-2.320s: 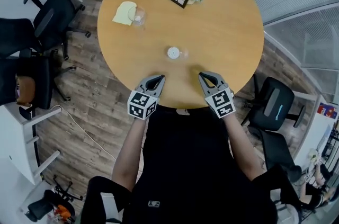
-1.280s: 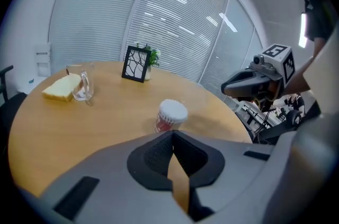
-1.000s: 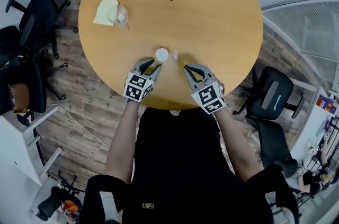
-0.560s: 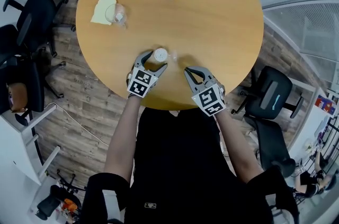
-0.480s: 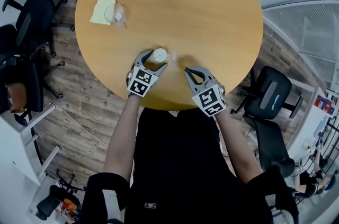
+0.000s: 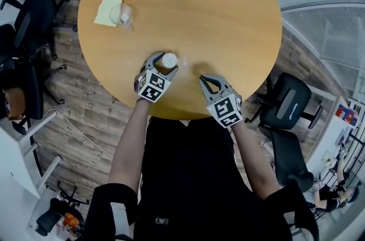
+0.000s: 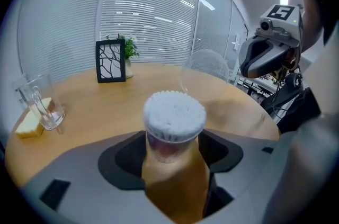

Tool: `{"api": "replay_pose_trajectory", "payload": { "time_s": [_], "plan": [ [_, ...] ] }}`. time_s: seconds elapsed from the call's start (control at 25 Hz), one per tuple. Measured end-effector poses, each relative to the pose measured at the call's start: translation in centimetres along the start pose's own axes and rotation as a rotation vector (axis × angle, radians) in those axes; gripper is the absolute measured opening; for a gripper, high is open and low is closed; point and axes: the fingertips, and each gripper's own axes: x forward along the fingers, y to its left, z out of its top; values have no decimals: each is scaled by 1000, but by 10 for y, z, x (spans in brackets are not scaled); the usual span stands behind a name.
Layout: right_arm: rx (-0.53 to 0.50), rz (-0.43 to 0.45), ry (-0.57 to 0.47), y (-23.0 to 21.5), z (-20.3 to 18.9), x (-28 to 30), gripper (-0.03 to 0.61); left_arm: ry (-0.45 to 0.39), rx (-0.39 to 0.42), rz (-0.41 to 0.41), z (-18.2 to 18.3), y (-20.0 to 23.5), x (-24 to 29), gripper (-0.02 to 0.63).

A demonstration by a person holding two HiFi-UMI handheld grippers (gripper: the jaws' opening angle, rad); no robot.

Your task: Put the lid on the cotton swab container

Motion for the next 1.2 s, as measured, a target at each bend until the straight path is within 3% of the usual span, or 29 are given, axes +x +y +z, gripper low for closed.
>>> {"api": "replay_pose_trajectory", "payload": {
  "time_s": [0.28,0.64,0.96,1.2],
  "plan": [
    [8,14,-25,2,4,4,6,-10,17,39,0,5,0,267],
    [25,19,-34,2,5,8,6,-25,45,70,0,4,1,259],
    [373,44,-137,-20,29,24,6,-1,24,28,-1,5,2,259],
    [408,45,-148,-21,46,34,6,6,22,16,-1,3,1,259]
  ]
}}
